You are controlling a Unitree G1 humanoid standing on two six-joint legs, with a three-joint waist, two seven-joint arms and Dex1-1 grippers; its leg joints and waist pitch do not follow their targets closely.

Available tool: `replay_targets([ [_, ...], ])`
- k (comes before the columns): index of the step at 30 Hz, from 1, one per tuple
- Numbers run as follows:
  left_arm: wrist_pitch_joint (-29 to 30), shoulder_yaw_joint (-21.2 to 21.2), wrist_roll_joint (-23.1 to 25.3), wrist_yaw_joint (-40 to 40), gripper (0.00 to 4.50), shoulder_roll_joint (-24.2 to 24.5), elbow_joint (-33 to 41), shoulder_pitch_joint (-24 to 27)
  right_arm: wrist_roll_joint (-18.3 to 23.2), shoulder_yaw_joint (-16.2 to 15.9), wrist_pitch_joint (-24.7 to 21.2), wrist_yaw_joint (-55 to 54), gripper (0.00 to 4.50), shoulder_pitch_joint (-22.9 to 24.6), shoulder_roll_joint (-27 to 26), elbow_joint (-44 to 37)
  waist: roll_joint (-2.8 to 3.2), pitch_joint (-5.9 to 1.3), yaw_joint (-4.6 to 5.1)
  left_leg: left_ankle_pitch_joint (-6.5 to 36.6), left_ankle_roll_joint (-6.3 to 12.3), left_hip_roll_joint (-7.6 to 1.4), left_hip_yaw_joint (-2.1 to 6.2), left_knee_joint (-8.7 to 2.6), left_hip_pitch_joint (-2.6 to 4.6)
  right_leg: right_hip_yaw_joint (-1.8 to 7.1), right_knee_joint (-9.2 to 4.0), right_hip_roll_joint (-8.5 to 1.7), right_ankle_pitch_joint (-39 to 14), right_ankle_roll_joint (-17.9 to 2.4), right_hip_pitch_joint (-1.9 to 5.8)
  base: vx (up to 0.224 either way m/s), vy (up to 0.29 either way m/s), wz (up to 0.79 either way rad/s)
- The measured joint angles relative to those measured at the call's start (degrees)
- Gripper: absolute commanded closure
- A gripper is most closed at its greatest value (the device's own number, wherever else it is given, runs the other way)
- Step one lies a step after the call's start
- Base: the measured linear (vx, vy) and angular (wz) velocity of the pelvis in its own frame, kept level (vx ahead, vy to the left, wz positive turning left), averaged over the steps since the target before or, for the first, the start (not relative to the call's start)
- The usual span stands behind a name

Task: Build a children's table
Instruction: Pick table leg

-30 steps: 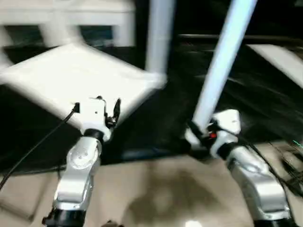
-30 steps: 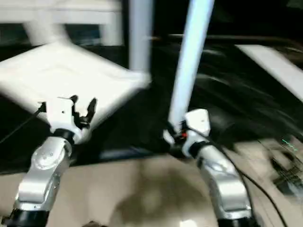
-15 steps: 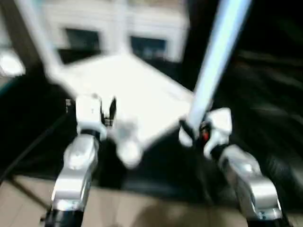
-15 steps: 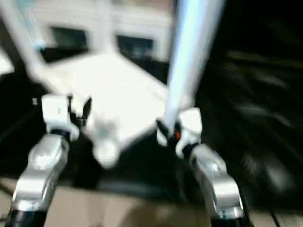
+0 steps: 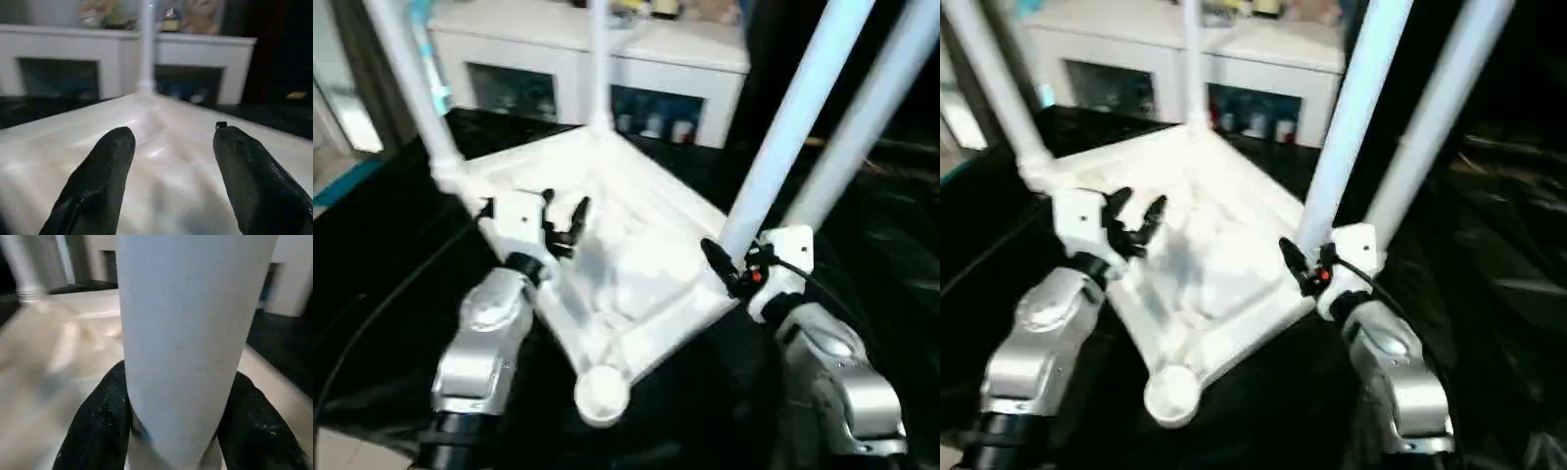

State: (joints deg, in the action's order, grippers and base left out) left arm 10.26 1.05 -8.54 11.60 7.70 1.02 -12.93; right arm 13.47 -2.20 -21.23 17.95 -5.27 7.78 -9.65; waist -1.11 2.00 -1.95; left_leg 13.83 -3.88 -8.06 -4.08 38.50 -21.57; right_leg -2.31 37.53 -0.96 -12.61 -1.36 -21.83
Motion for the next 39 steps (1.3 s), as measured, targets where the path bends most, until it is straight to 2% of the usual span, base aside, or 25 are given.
replay_targets([
  [1,0.0,0.6,0.0,0.0,1.5,0.2,-0.2,0.1,0.2,-0.7,-0.1,0.0,2.59,0.1,-0.3,-0.1,0.33,0.2,-0.04,-0.3,0.23,-0.54,-0.92,-0.43,0.04,-0.28,-0.65,-0.16,-0.1,-0.2,0.08,0.0,0.0,0.0],
  [3,0.0,1.0,0.2,-0.1,1.5,0.3,-0.1,0.7,0.4,-0.9,-0.7,0.0,2.59,0.2,-0.6,-0.4,0.54,0.33,-0.54,-0.8,0.0,-3.64,-5.54,-1.41,1.16,-0.34,-0.73,-0.12,0.0,-0.7,0.07,0.0,0.0,0.0],
  [4,0.0,1.1,0.1,-0.1,1.5,0.3,0.0,0.7,0.4,-0.9,-0.7,0.0,2.59,0.2,-0.7,-0.9,0.4,0.25,-0.93,-1.4,-0.24,-5.67,-8.56,-1.76,1.69,-1.19,0.53,-0.59,-0.5,-1.6,-0.44,-0.036,-0.117,-0.14],
  [5,0.0,1.1,0.0,-0.1,1.5,0.3,0.2,0.6,0.4,-0.9,-0.8,0.0,2.59,0.2,-0.7,-1.3,0.19,0.13,-1.49,-1.8,-0.74,-7.13,-10.5,-1.83,1.84,-1.87,2.28,-1.0,-0.7,-2.5,-1.45,-0.025,-0.18,-0.23],
  [6,0.0,1.3,-0.3,-0.1,1.5,0.2,0.3,0.6,0.4,-1.0,-0.8,0.0,2.59,0.2,-0.8,-1.6,-0.45,-0.05,-1.95,-2.2,-1.28,-8.42,-11.98,-1.83,2.03,-2.55,3.74,-1.33,-1.1,-2.9,-2.36,-0.025,-0.18,-0.23],
  [7,0.0,1.5,-0.6,-0.4,1.5,-0.1,0.3,0.7,0.5,-1.0,-1.0,0.0,2.59,0.1,-0.9,-1.6,-1.84,-0.45,-2.05,-2.4,-1.78,-8.93,-12.36,-1.78,2.02,-3.0,3.96,-1.36,-1.9,-2.9,-2.95,-0.017,-0.247,-0.27],
  [8,0.1,1.6,-0.6,-0.8,1.5,-0.2,0.3,0.7,0.5,-1.0,-1.1,0.0,2.59,0.1,-0.7,-1.6,-2.31,-0.49,-1.9,-1.8,-1.13,-8.35,-11.61,-0.71,1.45,-3.02,4.43,-0.78,-2.3,-3.4,-3.2,-0.015,-0.247,-0.12],
  [9,0.2,0.9,0.0,-0.8,1.5,-0.2,0.2,0.7,0.4,-0.9,-1.4,0.0,2.59,0.3,0.1,-1.2,-2.62,-0.25,-2.26,1.7,4.3,-6.14,-8.83,4.68,-0.09,-3.04,4.52,-0.34,-2.5,-3.8,-3.17,-0.015,-0.247,-0.12],
  [10,0.2,0.1,0.4,-0.7,1.5,-0.2,0.2,0.8,0.4,-0.9,-1.8,0.1,2.59,0.5,0.4,-1.1,-2.97,-0.16,-2.31,2.6,5.78,-3.15,-7.28,7.1,-0.44,-2.99,4.32,-0.25,-2.4,-3.8,-3.06,-0.022,-0.199,-0.05],
  [11,0.2,-0.4,0.8,-0.6,1.5,0.1,0.2,0.6,0.4,-0.8,-1.9,0.2,2.59,0.5,0.9,-1.2,-3.01,-0.16,-2.13,2.8,6.05,-0.18,-6.15,7.42,-0.35,-3.09,3.96,0.06,-2.1,-3.4,-3.07,-0.018,-0.095,-0.05],
  [12,0.2,-0.5,1.2,-0.6,1.5,0.4,0.3,0.5,0.4,-0.8,-2.0,0.4,2.59,0.5,1.1,-1.2,-2.73,-0.23,-2.11,2.8,6.03,1.48,-5.58,6.12,-0.25,-3.21,3.35,0.69,-1.6,-2.5,-3.07,-0.051,-0.169,-0.04],
  [13,0.2,-0.6,2.1,-0.3,1.5,2.6,0.5,0.3,0.4,-0.6,-2.1,1.3,2.59,0.3,1.7,-1.1,-1.38,-0.26,-2.14,2.9,5.27,3.45,-4.28,2.33,-0.41,-4.33,1.32,2.54,-0.4,-0.6,-2.79,-0.062,-0.123,0.02],
  [15,1.4,1.2,2.2,1.5,1.5,6.9,0.1,0.9,0.5,-2.0,-2.5,3.0,2.59,0.0,2.0,-1.0,-0.7,-0.25,-1.95,1.8,4.2,1.51,-2.51,1.04,-0.3,-6.54,-0.98,3.01,0.9,2.1,-1.77,-0.085,-0.166,-0.16],
  [17,2.3,3.5,0.9,4.4,1.5,9.2,-0.1,0.7,0.7,-2.6,-2.5,4.6,2.59,-0.2,2.5,-1.3,-1.38,-0.15,-1.22,1.0,2.86,0.27,-3.74,1.2,-0.18,-2.19,1.9,-0.05,-0.4,-1.0,-2.03,-0.018,-0.164,0.18],
  [18,2.3,4.0,-1.3,8.3,1.22,10.7,0.0,0.9,0.9,-2.7,-2.7,5.5,2.59,-0.6,3.2,-1.0,-1.73,0.19,-1.67,0.8,2.15,0.17,-4.47,0.84,0.28,-1.59,2.13,-1.41,-0.3,-0.8,-2.15,-0.005,-0.158,0.36],
  [23,2.3,1.5,-4.7,24.9,0.84,22.6,2.1,1.3,1.7,-2.7,-2.9,8.4,2.59,-2.8,5.7,0.0,-1.51,1.4,-2.7,0.1,0.8,-0.34,-4.15,-1.78,1.81,-3.44,-0.46,-1.43,-0.3,-0.9,-0.82,-0.092,-0.07,0.01],
  [27,2.1,-0.1,-5.4,31.4,0.71,25.3,2.9,1.2,1.7,-2.8,-2.9,9.4,2.59,-3.9,5.8,1.0,-0.24,1.97,-1.69,0.1,0.71,-1.91,-4.21,-3.22,2.68,-6.21,-3.99,-1.47,-0.3,-1.0,2.02,-0.035,0.0,-0.02],
  [29,1.8,-2.0,-5.5,35.7,0.71,27.6,3.6,1.5,1.7,-2.9,-2.9,10.3,2.59,-3.8,6.0,1.0,-0.77,2.29,-1.64,0.0,0.61,-1.85,-5.12,-3.29,2.85,-5.67,-1.69,-2.14,-0.7,-1.3,1.99,-0.084,-0.009,0.09],
  [30,1.8,-3.2,-5.5,38.9,0.41,29.2,4.0,1.6,1.8,-3.0,-2.9,11.0,2.59,-3.7,6.4,1.0,-2.04,2.44,-1.84,-0.1,0.47,-1.73,-6.37,-3.3,3.6,-4.09,-0.35,-2.42,-1.2,-1.1,1.66,-0.079,-0.031,0.11],
  [31,1.8,-4.1,-5.5,41.0,0.41,30.3,4.3,2.0,1.8,-3.0,-2.8,11.4,2.59,-3.7,7.0,1.0,-3.0,2.25,-1.84,0.0,0.3,-1.36,-6.26,-2.17,4.12,-4.03,-0.48,-2.52,-1.2,-1.1,1.02,-0.005,-0.073,0.14],
  [32,1.9,-5.4,-5.5,43.6,0.35,31.8,4.5,2.5,1.8,-3.1,-2.7,11.9,2.59,-3.9,8.0,1.0,-2.75,2.19,-2.63,1.7,-0.23,-1.38,-5.48,-0.64,4.4,-4.36,-0.48,-2.54,-1.2,-1.1,0.63,0.06,-0.026,-0.23],
  [33,1.8,-7.0,-5.2,46.3,0.35,34.5,4.6,2.7,1.8,-3.2,-2.3,12.6,2.59,-4.0,8.4,1.0,-2.21,2.07,-3.03,1.8,-0.02,-0.99,-3.49,0.09,4.14,-5.12,-0.49,-2.52,-1.2,-1.1,0.69,0.06,-0.026,-0.23],
  [34,1.6,-8.7,-4.2,49.8,0.18,38.4,4.0,2.3,1.8,-3.5,-2.2,13.5,2.59,-3.6,8.9,1.1,-2.09,2.25,-3.08,0.9,-0.28,-0.84,-2.48,-0.63,4.33,-5.83,-0.85,-2.37,-1.2,-1.1,0.27,0.031,0.021,-0.3],
  [36,-0.7,-9.8,-0.9,53.1,0.18,42.1,1.4,1.2,1.8,-4.0,-2.2,14.9,2.59,-3.3,9.7,1.4,-2.11,2.27,-2.0,0.2,-0.29,-1.27,-2.81,-1.98,4.33,-6.03,-2.66,-2.05,-0.7,-1.4,0.39,0.0,0.0,0.0],
  [39,-4.5,-11.4,4.8,56.5,0.18,47.5,-2.5,-1.9,1.8,-4.0,-1.8,16.8,2.59,-3.4,10.9,1.4,-2.2,2.35,-1.2,0.2,-0.26,-1.24,-3.46,-2.01,4.72,-5.9,-3.24,-2.31,1.3,-1.9,0.88,0.0,0.0,0.0],
])
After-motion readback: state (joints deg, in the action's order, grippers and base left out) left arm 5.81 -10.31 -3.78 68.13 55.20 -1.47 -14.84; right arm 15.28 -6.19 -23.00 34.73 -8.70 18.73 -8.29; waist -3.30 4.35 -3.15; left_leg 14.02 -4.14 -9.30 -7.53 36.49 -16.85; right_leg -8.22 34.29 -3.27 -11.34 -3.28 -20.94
